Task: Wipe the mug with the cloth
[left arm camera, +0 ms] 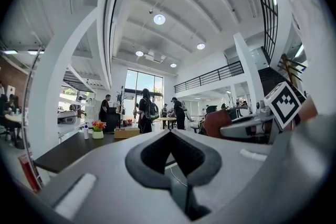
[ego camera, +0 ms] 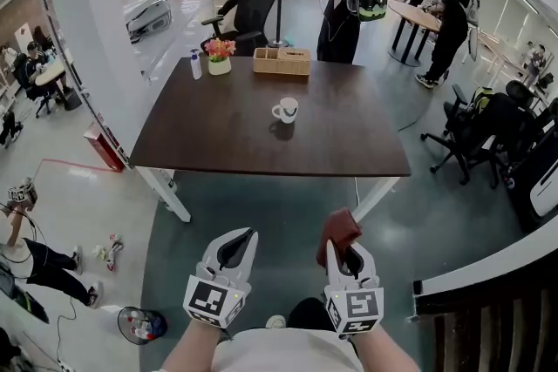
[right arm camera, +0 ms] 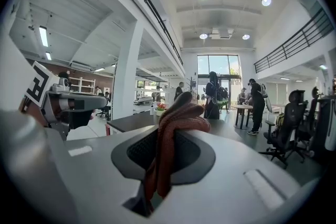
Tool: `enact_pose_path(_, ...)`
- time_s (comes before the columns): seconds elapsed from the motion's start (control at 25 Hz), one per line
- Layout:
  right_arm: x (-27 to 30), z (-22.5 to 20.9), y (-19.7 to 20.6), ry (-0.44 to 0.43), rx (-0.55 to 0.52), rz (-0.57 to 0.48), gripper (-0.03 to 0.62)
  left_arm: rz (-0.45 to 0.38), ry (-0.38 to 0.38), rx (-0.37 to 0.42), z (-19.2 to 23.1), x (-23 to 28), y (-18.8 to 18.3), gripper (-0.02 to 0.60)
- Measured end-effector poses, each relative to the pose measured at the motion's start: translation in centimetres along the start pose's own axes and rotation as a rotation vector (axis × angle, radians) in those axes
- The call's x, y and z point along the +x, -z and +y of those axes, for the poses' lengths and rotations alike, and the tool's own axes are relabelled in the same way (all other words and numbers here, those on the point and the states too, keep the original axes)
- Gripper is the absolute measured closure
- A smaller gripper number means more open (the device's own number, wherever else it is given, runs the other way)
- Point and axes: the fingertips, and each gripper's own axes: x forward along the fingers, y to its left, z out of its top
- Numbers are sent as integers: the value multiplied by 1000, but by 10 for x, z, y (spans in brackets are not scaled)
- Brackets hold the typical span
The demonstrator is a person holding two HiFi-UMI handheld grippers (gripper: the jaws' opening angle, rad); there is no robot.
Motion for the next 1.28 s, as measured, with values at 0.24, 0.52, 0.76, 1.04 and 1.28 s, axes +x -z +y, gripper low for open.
enact_pose_path(0.24,29,-13,9,-14,2,27,511,17,-32,-10,20,17,9,581)
enact_pose_path(0.52,107,-44,17,-47,3,37,511,25,-32,8,55,77,19,581)
enact_pose_path(0.76,215,-91,10,-52,13,49,511,60,-34,-14,113,166,37,581)
enact_pose_path(1.04,322,-133,7,-101,7,96,511,63,-11,-30,168,262,53,581)
enact_pose_path(1.28,397,-162,14,-104,-10,124,511,63,-48,-28,201,313,63,581)
